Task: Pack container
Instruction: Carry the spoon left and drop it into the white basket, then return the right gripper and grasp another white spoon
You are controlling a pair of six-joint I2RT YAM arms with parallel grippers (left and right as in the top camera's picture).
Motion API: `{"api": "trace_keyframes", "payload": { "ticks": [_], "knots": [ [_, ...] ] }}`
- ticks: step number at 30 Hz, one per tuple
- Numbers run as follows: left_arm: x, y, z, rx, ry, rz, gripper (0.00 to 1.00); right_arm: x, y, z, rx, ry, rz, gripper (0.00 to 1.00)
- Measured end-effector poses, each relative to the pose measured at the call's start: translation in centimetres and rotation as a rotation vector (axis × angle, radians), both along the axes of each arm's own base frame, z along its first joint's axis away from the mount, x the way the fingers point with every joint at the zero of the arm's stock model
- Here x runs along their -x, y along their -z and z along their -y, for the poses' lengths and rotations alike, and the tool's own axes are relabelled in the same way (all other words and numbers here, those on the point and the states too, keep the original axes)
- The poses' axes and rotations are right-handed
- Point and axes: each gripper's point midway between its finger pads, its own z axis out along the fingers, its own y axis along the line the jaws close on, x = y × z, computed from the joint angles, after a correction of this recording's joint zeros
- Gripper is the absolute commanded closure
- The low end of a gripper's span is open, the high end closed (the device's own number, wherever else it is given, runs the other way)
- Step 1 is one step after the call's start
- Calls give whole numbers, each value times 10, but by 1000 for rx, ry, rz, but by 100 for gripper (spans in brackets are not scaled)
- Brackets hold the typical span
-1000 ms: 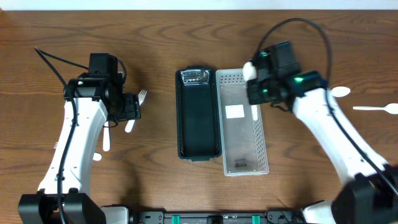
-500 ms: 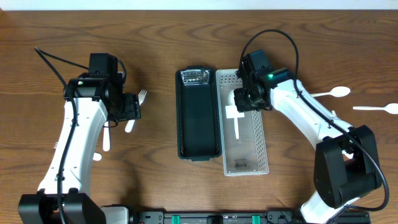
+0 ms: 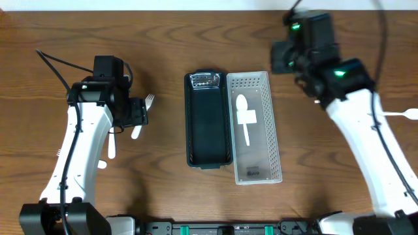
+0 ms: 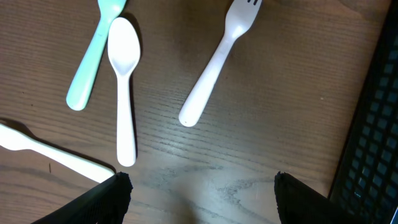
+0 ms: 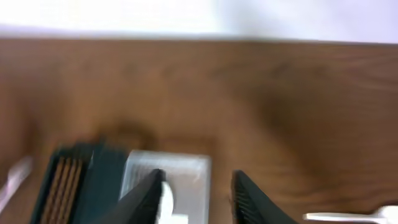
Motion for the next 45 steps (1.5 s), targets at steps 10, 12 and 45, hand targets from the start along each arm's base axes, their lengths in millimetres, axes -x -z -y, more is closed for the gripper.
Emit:
{"api": "trace_keyframes", "payload": {
  "ticks": [10, 12, 45],
  "knots": [
    [0, 0, 0, 0, 0, 0, 23, -27, 43, 171, -206, 752, -105, 67],
    [0, 0, 0, 0, 0, 0, 24, -27, 72, 194, -235, 862, -169, 67],
    [0, 0, 0, 0, 0, 2, 24, 20, 282, 255, -394, 1284, -734, 54]
  ]
}}
